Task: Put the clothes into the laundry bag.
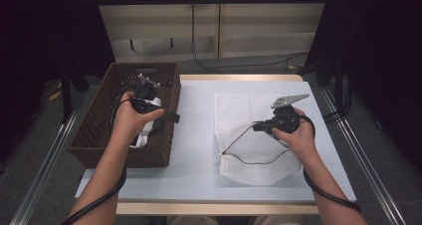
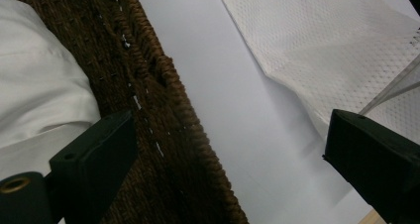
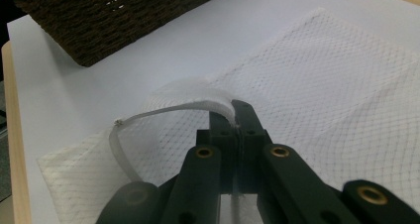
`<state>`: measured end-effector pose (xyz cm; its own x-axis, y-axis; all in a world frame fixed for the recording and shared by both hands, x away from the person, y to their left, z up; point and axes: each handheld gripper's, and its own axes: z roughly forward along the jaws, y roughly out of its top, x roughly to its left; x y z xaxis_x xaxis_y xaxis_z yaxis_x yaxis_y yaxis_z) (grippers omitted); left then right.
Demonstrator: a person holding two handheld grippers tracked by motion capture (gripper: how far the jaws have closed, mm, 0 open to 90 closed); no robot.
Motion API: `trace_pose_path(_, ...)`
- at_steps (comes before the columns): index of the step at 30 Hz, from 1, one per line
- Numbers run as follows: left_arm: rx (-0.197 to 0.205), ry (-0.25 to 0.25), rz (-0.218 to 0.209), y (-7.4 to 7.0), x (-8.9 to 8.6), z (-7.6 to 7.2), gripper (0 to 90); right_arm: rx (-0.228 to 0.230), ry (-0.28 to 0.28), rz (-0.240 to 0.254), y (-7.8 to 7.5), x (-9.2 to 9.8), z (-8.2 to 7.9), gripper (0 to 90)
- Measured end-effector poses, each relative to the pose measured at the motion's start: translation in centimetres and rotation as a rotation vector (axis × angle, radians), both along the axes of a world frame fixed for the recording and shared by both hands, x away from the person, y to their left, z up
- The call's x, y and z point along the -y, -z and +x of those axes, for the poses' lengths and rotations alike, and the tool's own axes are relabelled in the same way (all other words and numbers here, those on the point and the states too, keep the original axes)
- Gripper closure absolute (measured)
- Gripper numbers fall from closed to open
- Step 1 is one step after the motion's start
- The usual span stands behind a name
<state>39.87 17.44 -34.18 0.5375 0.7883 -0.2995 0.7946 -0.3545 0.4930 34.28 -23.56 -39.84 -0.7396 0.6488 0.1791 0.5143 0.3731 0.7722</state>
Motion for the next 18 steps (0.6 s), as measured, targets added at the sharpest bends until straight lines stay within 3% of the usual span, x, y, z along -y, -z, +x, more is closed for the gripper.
trace_pose_path(18, -0.001, -0.116, -0.008, 1.1, -3.1, 2.0, 6.2, -0.004, -0.004, 0.0, 0.1, 0.0, 0.1, 89.3)
